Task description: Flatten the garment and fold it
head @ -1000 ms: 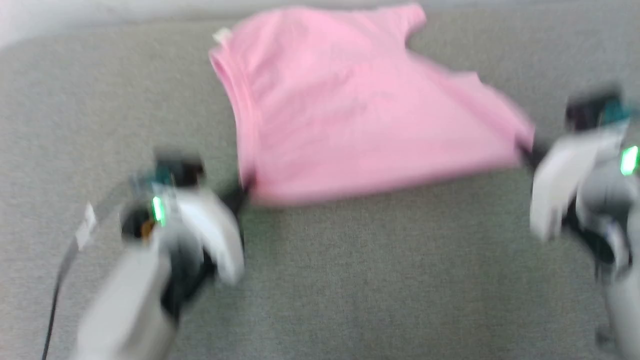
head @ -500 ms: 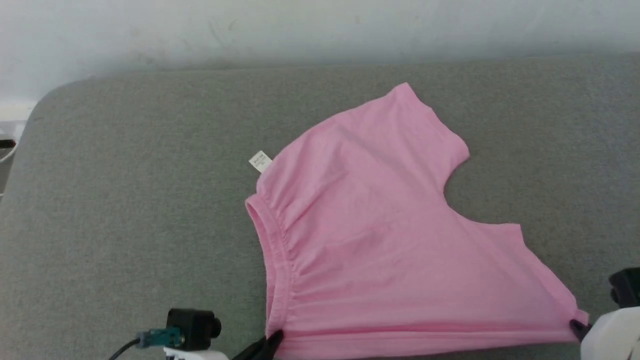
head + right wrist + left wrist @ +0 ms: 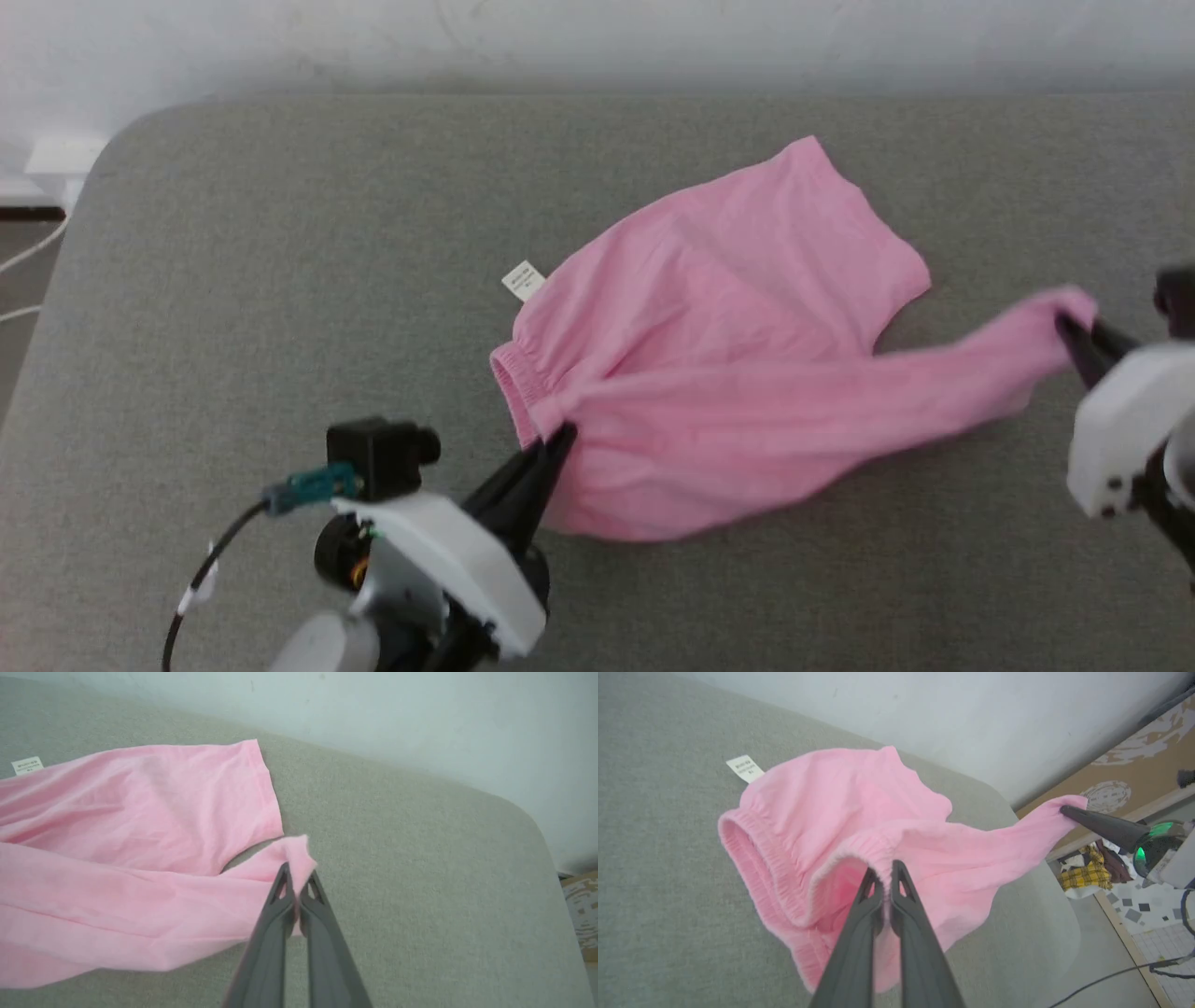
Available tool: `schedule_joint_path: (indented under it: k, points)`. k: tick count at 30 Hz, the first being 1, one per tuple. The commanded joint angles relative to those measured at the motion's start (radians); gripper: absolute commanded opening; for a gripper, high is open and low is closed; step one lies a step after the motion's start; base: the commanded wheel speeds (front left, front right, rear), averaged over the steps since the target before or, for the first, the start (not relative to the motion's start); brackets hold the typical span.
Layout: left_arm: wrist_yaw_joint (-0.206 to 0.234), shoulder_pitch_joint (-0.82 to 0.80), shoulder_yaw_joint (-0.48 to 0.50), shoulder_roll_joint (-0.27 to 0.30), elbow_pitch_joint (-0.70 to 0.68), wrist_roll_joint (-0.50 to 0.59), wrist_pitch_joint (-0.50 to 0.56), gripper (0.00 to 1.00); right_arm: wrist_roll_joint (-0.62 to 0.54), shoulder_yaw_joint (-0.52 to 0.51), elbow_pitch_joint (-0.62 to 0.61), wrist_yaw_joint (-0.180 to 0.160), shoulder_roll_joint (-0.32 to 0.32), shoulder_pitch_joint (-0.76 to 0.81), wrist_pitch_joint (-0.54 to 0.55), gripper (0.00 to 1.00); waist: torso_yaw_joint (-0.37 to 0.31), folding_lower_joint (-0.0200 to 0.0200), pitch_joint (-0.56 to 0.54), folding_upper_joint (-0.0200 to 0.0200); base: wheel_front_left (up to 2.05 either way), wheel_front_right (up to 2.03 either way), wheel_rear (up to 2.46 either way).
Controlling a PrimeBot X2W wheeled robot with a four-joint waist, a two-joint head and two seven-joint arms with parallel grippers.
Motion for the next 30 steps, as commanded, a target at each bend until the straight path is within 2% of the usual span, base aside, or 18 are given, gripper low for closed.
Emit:
schedule_joint_path:
  k: [1,7,15,16,20,26,27,28,29,30]
  points:
    - [-0.011,-0.067,0.015,-0.034,0.049,-0.004,-0.033,0.00,-0.004,0.031,0.057,-0.002,-0.018,-0.097,-0.039,0.00,0.033,-0.0001,0.041,0.0000,0.00,0.00,0.00]
    - [-0.018,-0.225,0.045,-0.121,0.209,0.026,-0.146,0.00,0.008,0.114,0.256,-0.002,-0.065,-0.346,-0.127,0.00,0.088,-0.0001,0.130,0.0000,0.00,0.00,0.00]
    - [-0.011,-0.341,0.059,-0.196,0.368,0.059,-0.277,0.00,-0.010,0.223,0.537,-0.002,-0.093,-0.640,-0.204,0.00,0.159,-0.0001,0.265,0.0000,0.00,0.00,0.00]
    - [-0.011,-0.341,0.059,-0.196,0.368,0.059,-0.277,0.00,-0.010,0.223,0.537,-0.002,-0.093,-0.640,-0.204,0.00,0.159,-0.0001,0.265,0.0000,0.00,0.00,0.00]
    - [-0.026,-0.358,0.044,-0.220,0.412,0.047,-0.319,0.00,-0.025,0.274,0.674,-0.002,-0.113,-0.739,-0.210,0.00,0.202,-0.0001,0.312,0.0000,0.00,0.00,0.00]
    - [-0.061,-0.380,-0.004,-0.240,0.460,0.022,-0.355,0.00,-0.002,0.312,0.836,-0.002,-0.135,-0.826,-0.141,0.00,0.247,-0.0001,0.345,0.0000,0.00,0.00,0.00]
    - [-0.072,-0.383,-0.016,-0.242,0.465,0.017,-0.356,0.13,0.004,0.310,0.856,-0.002,-0.134,-0.835,-0.125,0.02,0.250,-0.0001,0.345,0.0000,0.00,0.00,0.00]
    - [-0.084,-0.387,-0.026,-0.243,0.469,0.014,-0.359,0.43,0.010,0.311,0.870,-0.002,-0.134,-0.843,-0.111,0.49,0.253,-0.0001,0.345,0.0000,0.00,0.00,0.00]
    - [-0.091,-0.389,-0.032,-0.244,0.473,0.011,-0.366,1.00,0.017,0.307,0.882,-0.002,-0.132,-0.847,-0.102,1.00,0.254,-0.0001,0.342,0.0000,0.00,0.00,0.00]
    - [-0.095,-0.390,-0.035,-0.245,0.477,0.007,-0.375,1.00,0.026,0.303,0.887,-0.002,-0.130,-0.849,-0.103,1.00,0.255,-0.0001,0.336,0.0000,0.00,0.00,0.00]
